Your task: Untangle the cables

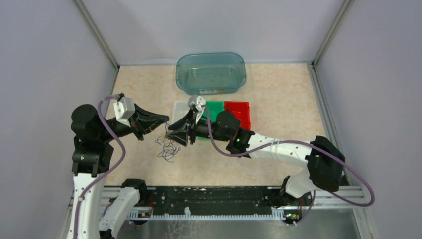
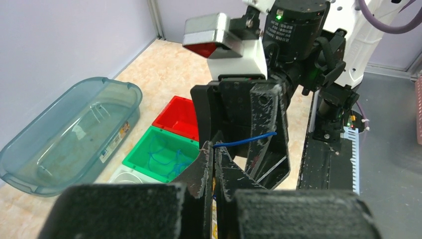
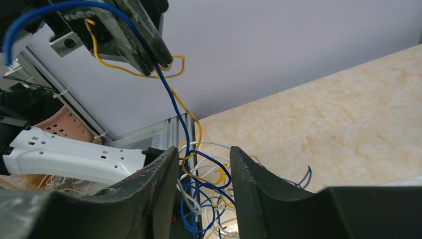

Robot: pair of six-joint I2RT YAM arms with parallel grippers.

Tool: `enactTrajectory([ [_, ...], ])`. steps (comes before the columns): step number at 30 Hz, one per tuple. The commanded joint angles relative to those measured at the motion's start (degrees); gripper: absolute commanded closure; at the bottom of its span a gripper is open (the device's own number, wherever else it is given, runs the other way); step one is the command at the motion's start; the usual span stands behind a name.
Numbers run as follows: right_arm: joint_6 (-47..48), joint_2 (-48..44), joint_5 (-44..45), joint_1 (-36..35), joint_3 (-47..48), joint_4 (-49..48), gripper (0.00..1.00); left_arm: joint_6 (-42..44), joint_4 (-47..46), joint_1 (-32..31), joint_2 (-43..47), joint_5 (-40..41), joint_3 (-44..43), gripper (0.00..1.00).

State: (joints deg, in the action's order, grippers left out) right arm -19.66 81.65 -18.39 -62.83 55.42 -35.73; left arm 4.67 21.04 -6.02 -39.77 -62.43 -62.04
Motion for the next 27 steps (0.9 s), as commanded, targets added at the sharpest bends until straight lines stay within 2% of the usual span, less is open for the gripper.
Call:
enactTrajectory([
  [1, -1.9, 0.4, -1.6, 0.1, 2.1, -4.4, 0.6, -0.6, -1.1, -0.2, 0.9, -1.1, -0.3, 0.98],
  [7, -1.3, -2.3, 1.6, 0.1, -0.8, -2.6, 0.89, 0.4, -0.9, -0.2, 0.7, -1.0, -0.5, 0.96],
  [12, -0.7, -7.8, 4.8, 0.2, -6.0, -1.9, 1.0, 2.7, 0.8, -0.2, 0.8, -0.4, -0.5, 0.8],
  [15, -1.0, -10.6, 6.1, 0.3, -8.6, -1.6, 1.0, 3.7, 1.6, -0.2, 0.9, 0.3, -0.1, 0.51],
  [18, -1.5, -12.3, 6.4, 0.6, -10.7, -1.5, 1.0, 4.6, 2.1, -0.2, 1.2, 0.3, 0.4, 0.37],
  [21, -1.8, -13.2, 6.9, 0.8, -11.4, -0.9, 1.0, 6.9, 4.0, -0.2, 1.1, 0.0, 0.6, 0.36],
  [27, -1.5, -14.6, 6.9, 1.3, -10.6, -1.5, 1.0, 14.2, 11.6, -0.2, 0.9, -1.3, 1.6, 0.43],
])
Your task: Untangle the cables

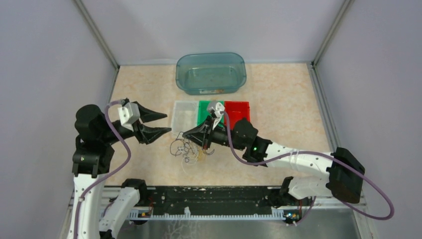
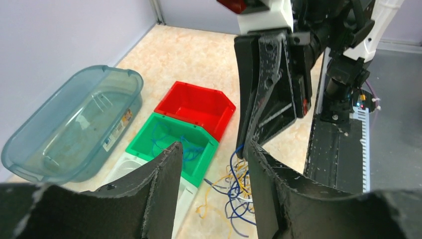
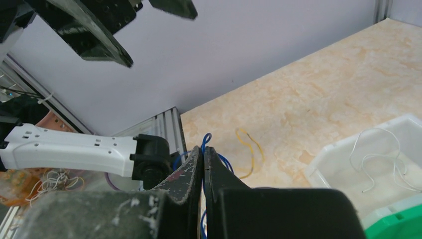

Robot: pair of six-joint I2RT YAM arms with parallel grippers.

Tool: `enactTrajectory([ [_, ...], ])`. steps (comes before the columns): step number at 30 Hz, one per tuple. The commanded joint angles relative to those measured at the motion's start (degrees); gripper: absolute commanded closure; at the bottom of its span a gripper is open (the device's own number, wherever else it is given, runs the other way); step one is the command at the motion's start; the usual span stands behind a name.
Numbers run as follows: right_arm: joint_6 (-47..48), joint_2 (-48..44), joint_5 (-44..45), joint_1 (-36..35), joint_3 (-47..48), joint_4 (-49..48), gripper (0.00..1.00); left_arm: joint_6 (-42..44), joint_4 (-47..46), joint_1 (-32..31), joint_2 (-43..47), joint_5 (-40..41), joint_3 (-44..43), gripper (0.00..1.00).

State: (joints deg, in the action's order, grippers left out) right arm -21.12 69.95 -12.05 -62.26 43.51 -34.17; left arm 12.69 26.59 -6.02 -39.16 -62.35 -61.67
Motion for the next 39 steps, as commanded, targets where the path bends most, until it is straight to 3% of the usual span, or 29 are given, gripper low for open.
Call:
enactTrajectory([
  [1, -0.1, -3.1, 0.4, 0.7, 1.7, -3.0, 1.0, 7.0, 7.0, -0.2, 0.3, -1.6, 1.5, 0.45],
  [23, -3.4, 3.5, -6.3, 0.8, 8.2, -7.6, 1.0, 4.9, 9.7, -0.5, -2.9, -9.6, 5.0, 0.45],
  [27, -3.8, 4.0, -6.7, 0.8, 8.6, -8.2, 1.0, 5.5, 9.8, -0.8, -3.3, -9.0, 5.3, 0.58],
  [31, -3.8, 3.7, -6.4, 0.8, 8.6, -8.1, 1.0, 6.9, 11.3, -0.9, -4.3, -8.1, 4.1, 0.79],
  [34, -3.6, 3.1, -5.9, 0.8, 8.4, -8.0, 1.0, 8.2, 12.2, -0.8, -4.7, -7.4, 3.3, 0.87],
  [37, -3.5, 2.7, -5.7, 0.8, 8.4, -8.0, 1.0, 8.2, 12.7, -0.9, -4.6, -7.4, 3.2, 0.86],
  [38, -3.4, 2.7, -5.8, 0.8, 8.5, -8.0, 1.0, 8.0, 12.7, -0.9, -4.7, -7.5, 3.3, 0.81],
  [39, -3.5, 2.8, -5.9, 0.8, 8.6, -7.9, 1.0, 7.5, 12.8, -1.0, -4.8, -7.6, 3.3, 0.69],
])
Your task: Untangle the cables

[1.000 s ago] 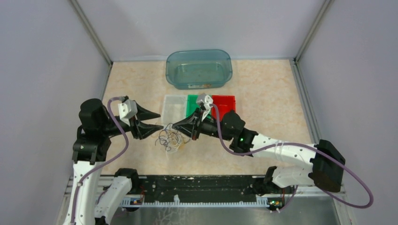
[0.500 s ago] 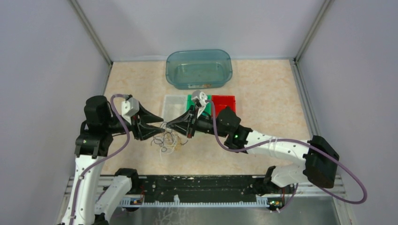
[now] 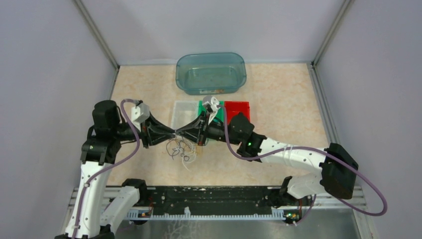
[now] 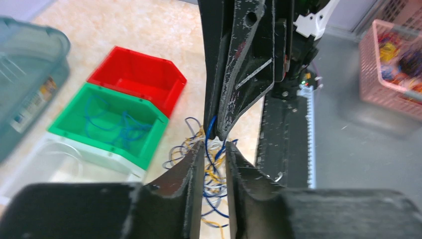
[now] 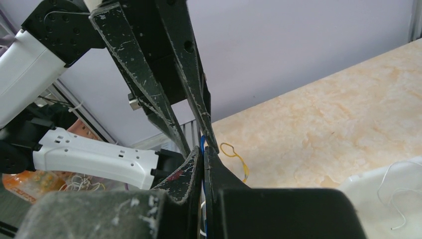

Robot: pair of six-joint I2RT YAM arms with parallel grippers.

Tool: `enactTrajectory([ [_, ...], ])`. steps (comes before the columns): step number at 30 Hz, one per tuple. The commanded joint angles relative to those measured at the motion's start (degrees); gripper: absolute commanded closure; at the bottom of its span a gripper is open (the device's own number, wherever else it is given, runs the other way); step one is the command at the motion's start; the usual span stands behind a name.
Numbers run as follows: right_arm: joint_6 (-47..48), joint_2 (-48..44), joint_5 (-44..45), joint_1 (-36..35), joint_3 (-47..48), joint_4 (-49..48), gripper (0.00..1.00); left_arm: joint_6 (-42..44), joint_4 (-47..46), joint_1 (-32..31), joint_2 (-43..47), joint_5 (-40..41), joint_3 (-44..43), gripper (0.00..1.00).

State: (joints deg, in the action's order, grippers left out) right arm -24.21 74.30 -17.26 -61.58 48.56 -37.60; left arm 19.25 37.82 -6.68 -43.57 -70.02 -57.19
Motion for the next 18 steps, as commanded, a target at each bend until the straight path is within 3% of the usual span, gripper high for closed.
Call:
enactTrajectory([
  [1, -0.4, -1.4, -0.8, 0.1, 3.8, -4.4, 1.0, 0.6, 1.5, -0.4, -0.5, -0.2, -1.2, 0.61],
  [3, -0.6, -1.2, -1.1, 0.1, 4.0, -4.4, 1.0, 0.1, 1.9, -0.7, -0.8, -1.3, -1.3, 0.57],
  [6, -1.0, -0.7, -1.6, 0.1, 4.2, -4.6, 1.0, -0.7, 1.9, -1.1, -1.5, -0.9, -1.5, 0.61],
  [11, -1.5, -0.4, -1.8, 0.1, 3.6, -5.4, 1.0, 0.6, 0.9, -1.1, -1.6, 1.4, -2.4, 0.94],
  [12, -1.5, -0.4, -1.9, 0.1, 3.2, -5.8, 0.94, 0.3, -0.3, -1.1, -1.2, 2.3, -2.4, 0.99],
  [18, -1.7, -1.3, -1.7, 0.3, 0.0, -7.8, 0.56, -5.0, -7.7, -1.1, 1.3, 3.6, -2.4, 1.0],
])
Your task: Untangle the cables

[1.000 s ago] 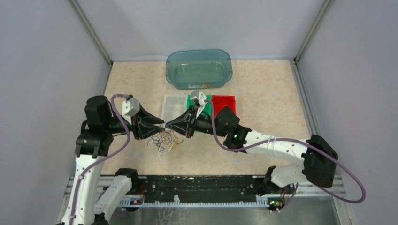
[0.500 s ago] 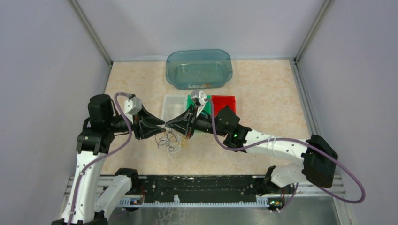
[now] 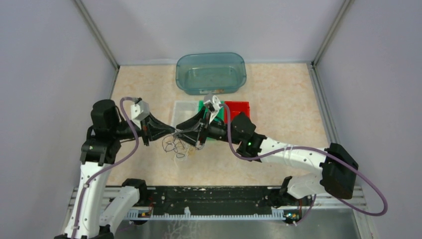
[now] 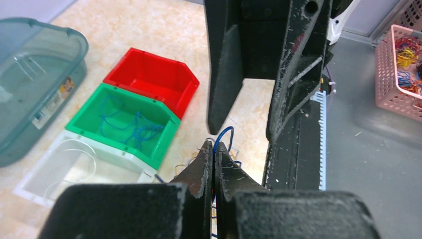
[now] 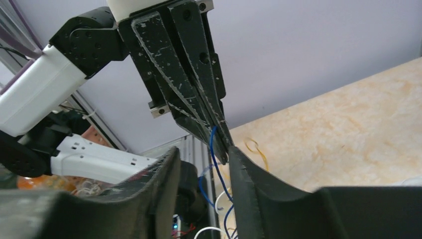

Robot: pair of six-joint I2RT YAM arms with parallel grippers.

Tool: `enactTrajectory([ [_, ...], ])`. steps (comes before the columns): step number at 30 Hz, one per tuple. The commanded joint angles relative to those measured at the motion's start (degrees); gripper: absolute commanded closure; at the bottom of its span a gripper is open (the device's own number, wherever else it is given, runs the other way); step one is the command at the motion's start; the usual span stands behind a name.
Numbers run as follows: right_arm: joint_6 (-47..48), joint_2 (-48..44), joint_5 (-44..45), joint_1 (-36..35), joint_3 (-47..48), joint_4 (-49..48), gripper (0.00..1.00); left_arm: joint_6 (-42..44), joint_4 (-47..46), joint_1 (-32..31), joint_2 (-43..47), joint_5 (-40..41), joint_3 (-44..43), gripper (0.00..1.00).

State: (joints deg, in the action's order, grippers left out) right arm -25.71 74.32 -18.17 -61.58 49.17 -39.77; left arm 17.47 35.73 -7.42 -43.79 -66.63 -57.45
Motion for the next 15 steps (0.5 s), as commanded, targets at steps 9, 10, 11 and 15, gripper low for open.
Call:
enactTrajectory([
  [9, -1.7, 0.1, -4.1, 0.7, -3.7, -12.0, 0.33, -9.8, -10.1, -0.4, 2.4, -0.3, -2.3, 1.0],
  [10, -1.6, 0.7, -4.1, 0.7, -3.5, -12.8, 0.33, -10.7, -10.7, -0.4, 2.4, -0.4, -2.2, 1.0],
  [11, -1.6, 1.3, -4.4, 0.8, -2.9, -13.2, 0.33, -11.4, -11.1, -0.4, 2.4, -0.6, -2.3, 1.0],
  [15, -4.0, 6.0, -7.3, 0.6, 0.9, -15.6, 0.37, -12.8, -11.5, -0.4, 2.1, -0.4, -2.4, 1.0],
])
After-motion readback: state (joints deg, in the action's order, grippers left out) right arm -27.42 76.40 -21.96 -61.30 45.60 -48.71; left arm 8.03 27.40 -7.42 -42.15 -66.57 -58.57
